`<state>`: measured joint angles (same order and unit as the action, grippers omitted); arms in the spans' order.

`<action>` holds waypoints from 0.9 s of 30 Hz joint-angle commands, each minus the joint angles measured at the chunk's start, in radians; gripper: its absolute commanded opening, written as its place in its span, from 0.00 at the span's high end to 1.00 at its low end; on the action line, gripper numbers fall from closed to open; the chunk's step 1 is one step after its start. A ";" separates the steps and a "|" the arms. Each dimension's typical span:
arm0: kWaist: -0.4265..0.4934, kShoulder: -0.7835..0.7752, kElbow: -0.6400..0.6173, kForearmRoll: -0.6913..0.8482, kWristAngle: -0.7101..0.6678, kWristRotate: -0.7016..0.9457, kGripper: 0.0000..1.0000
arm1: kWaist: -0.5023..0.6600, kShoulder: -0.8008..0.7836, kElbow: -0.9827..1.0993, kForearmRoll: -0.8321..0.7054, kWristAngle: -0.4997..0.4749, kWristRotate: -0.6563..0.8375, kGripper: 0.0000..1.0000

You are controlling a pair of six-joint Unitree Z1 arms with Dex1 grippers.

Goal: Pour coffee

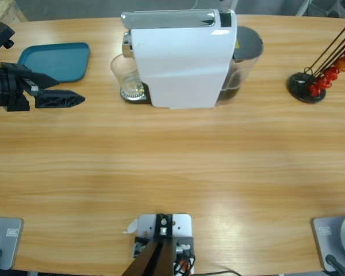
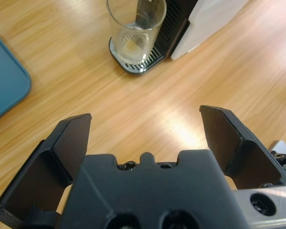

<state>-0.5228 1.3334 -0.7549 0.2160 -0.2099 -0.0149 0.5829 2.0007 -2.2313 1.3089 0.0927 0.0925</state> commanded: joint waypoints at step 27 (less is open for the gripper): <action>-0.008 0.006 0.037 0.011 0.014 0.018 0.00 | 0.012 -0.001 0.082 0.011 -0.032 0.013 1.00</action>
<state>-0.5228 1.3334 -0.7547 0.2160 -0.2098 -0.0133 0.5837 1.9987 -2.1880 1.3136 0.0671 0.0952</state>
